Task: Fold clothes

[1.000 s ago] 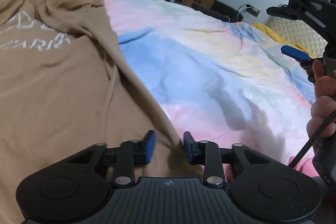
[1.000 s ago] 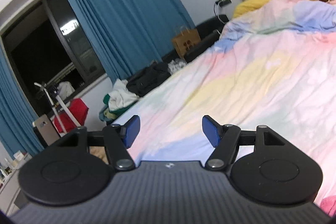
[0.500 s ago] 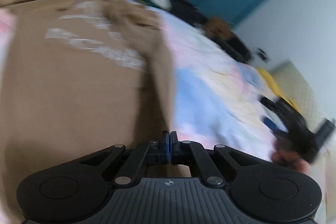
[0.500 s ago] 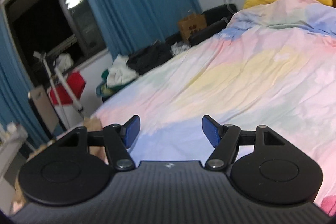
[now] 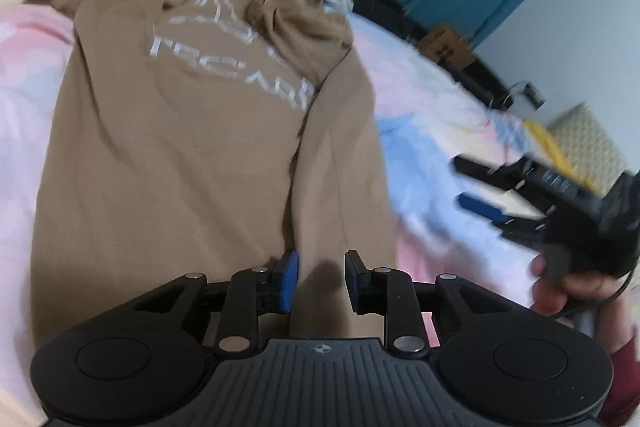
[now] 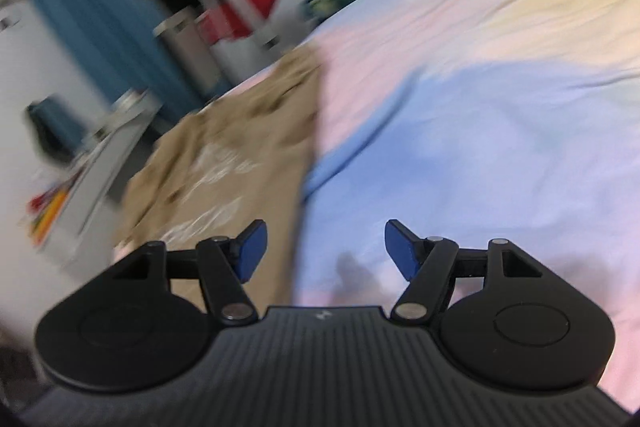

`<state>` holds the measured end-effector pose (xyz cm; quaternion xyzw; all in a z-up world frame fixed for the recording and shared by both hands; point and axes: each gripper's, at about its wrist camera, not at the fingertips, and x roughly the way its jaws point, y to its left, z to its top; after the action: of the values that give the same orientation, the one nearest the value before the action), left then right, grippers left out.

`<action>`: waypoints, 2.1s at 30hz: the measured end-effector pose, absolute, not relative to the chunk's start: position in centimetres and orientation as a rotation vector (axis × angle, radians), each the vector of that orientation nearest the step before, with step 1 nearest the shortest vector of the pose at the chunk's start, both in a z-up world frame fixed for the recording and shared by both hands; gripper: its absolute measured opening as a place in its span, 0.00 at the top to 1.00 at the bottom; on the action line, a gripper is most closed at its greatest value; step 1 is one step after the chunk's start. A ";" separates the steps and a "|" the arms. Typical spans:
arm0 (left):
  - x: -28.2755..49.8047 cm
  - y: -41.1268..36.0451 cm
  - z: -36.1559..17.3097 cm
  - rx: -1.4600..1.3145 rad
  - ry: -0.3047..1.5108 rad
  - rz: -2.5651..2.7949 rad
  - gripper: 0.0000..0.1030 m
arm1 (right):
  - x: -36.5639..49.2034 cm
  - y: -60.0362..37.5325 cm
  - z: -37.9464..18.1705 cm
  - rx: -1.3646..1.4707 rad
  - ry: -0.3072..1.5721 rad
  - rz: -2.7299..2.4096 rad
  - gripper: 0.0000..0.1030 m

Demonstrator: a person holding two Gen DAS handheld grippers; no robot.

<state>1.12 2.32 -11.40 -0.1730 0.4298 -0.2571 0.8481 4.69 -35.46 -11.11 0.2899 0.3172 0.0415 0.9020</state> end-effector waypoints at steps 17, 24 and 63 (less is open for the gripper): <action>21.9 -3.7 -10.2 -0.420 0.817 -0.386 0.25 | 6.7 -24.3 -12.8 0.364 0.847 0.578 0.40; 29.8 -8.0 -14.2 -0.361 0.892 -0.265 0.62 | 8.1 -22.8 -13.9 0.244 0.886 0.692 0.40; 21.0 19.6 -11.1 -0.639 0.639 0.062 0.12 | 8.6 -28.7 -12.8 0.526 0.789 0.472 0.38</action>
<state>21.05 19.63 -11.14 -0.3085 0.3089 0.0297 0.8992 8.62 -28.67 -12.85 0.2509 0.3763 0.2250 0.8630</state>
